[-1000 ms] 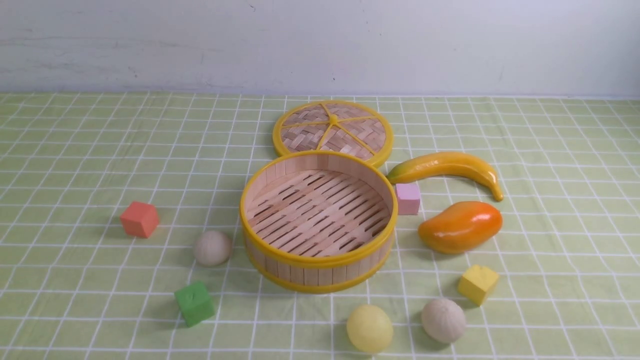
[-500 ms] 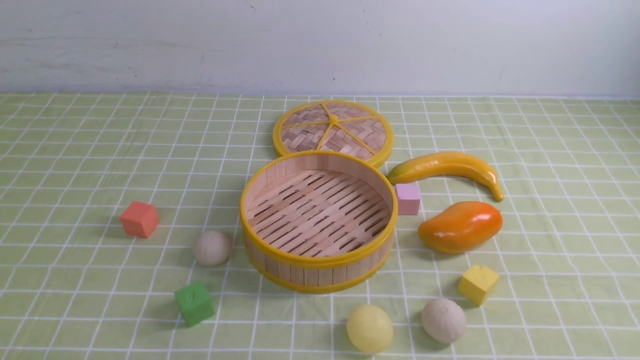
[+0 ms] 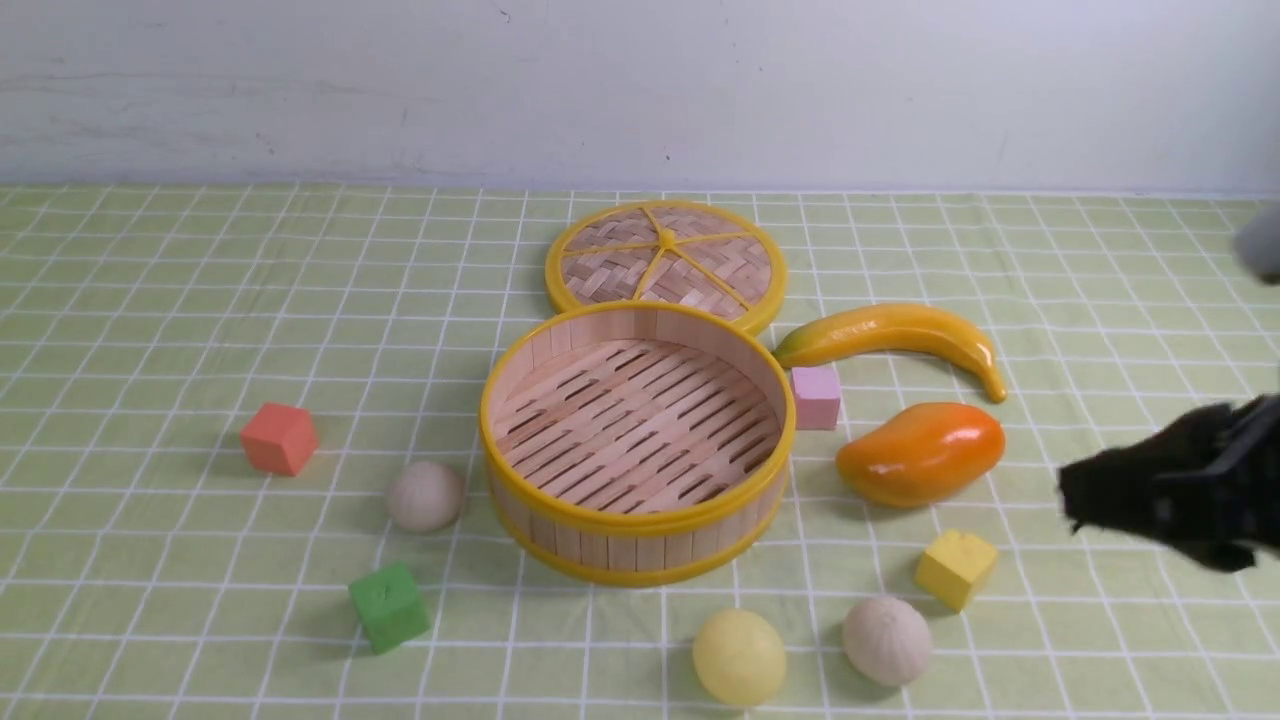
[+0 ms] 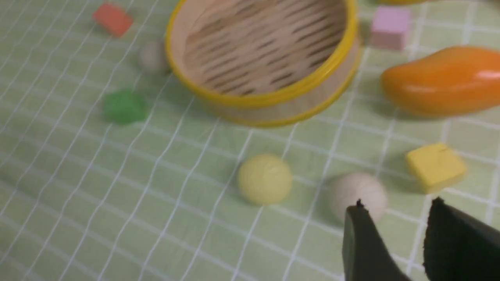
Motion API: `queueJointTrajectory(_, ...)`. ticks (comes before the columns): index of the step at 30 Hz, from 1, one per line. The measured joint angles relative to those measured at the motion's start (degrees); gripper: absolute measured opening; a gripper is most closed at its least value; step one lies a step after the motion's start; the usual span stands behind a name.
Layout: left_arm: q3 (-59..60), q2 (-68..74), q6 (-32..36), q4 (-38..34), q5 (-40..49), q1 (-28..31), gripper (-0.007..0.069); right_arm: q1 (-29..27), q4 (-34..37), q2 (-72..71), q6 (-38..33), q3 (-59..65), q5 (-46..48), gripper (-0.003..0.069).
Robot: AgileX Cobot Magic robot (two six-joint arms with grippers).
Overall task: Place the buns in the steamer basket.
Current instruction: Use the right arm to grab a steamed stuffed bun
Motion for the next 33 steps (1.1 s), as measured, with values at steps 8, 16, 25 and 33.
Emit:
queueJointTrajectory(8, 0.00, 0.00, 0.00, 0.00, 0.00, 0.00, 0.0233, 11.80, -12.28, 14.22, 13.80, -9.81, 7.28, 0.0241)
queueJointTrajectory(16, 0.00, 0.00, 0.00, 0.00, 0.00, 0.00, 0.0234, 18.48, -28.23, 25.69, 29.47, -14.34, 8.59, 0.0241)
queueJointTrajectory(25, 0.00, 0.00, 0.00, 0.00, 0.00, 0.00, 0.0234, 18.80, -32.33, 33.64, 30.60, -15.76, 5.72, 0.0241)
queueJointTrajectory(33, 0.00, 0.00, 0.00, 0.00, 0.00, 0.00, 0.0234, 18.80, -35.07, 38.51, 30.60, -15.80, 2.93, 0.0241)
